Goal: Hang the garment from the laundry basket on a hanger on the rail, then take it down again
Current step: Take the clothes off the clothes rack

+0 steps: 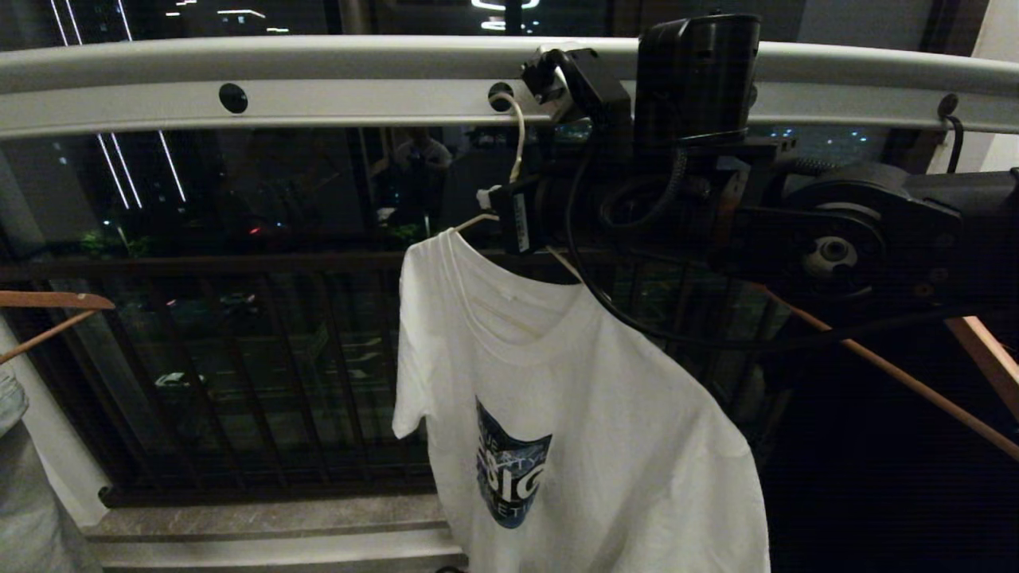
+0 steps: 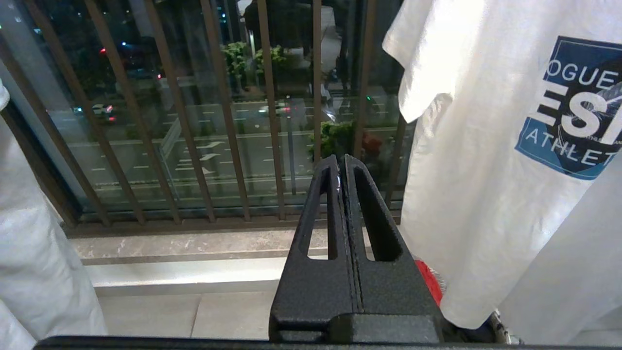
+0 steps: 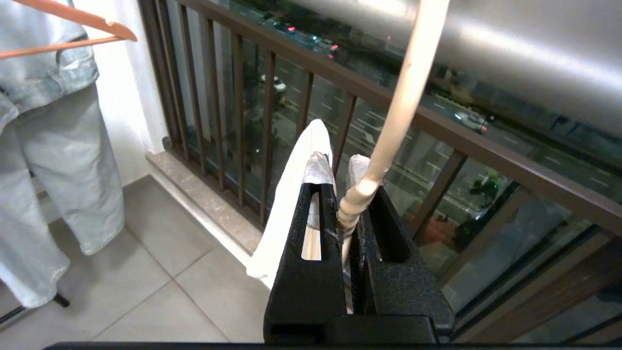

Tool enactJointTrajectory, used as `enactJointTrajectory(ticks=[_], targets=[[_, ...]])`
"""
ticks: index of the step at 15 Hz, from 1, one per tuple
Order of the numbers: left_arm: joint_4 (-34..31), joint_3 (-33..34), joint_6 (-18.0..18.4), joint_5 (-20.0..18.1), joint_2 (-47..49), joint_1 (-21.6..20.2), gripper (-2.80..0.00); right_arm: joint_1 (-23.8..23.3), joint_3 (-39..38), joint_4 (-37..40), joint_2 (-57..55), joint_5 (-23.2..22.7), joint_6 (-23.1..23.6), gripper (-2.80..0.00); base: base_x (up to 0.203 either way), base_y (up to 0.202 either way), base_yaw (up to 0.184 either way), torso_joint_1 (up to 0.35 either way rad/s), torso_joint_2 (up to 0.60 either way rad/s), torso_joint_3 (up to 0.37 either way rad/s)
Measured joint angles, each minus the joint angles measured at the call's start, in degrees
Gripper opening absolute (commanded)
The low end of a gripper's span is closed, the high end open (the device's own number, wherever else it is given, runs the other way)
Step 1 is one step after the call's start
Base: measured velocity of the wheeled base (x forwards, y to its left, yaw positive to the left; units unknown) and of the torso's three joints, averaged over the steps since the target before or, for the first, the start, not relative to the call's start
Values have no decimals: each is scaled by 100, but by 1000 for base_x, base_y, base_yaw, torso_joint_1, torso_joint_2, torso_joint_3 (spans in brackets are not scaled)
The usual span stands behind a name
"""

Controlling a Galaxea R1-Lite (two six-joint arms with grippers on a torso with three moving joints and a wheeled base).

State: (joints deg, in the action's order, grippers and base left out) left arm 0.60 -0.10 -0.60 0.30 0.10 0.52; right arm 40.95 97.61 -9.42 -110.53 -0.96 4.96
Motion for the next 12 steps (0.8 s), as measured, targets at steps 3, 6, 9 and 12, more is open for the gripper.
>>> enactJointTrajectory(ticks=[3, 6, 9, 12], targets=[[0, 0, -2, 2, 0, 0, -280, 37, -291, 0, 142, 2, 0, -280, 0, 0, 0, 0, 0, 0], [0, 0, 2, 2, -2, 0, -280, 52, -374, 2, 277, 4, 0, -280, 0, 0, 0, 0, 0, 0], [0, 0, 0, 2, 0, 0, -280, 96, -490, 0, 431, 3, -2, -280, 0, 0, 0, 0, 0, 0], [-2, 0, 0, 0, -2, 0, -280, 145, -602, 0, 586, 4, -1, -280, 0, 0, 0, 0, 0, 0]])
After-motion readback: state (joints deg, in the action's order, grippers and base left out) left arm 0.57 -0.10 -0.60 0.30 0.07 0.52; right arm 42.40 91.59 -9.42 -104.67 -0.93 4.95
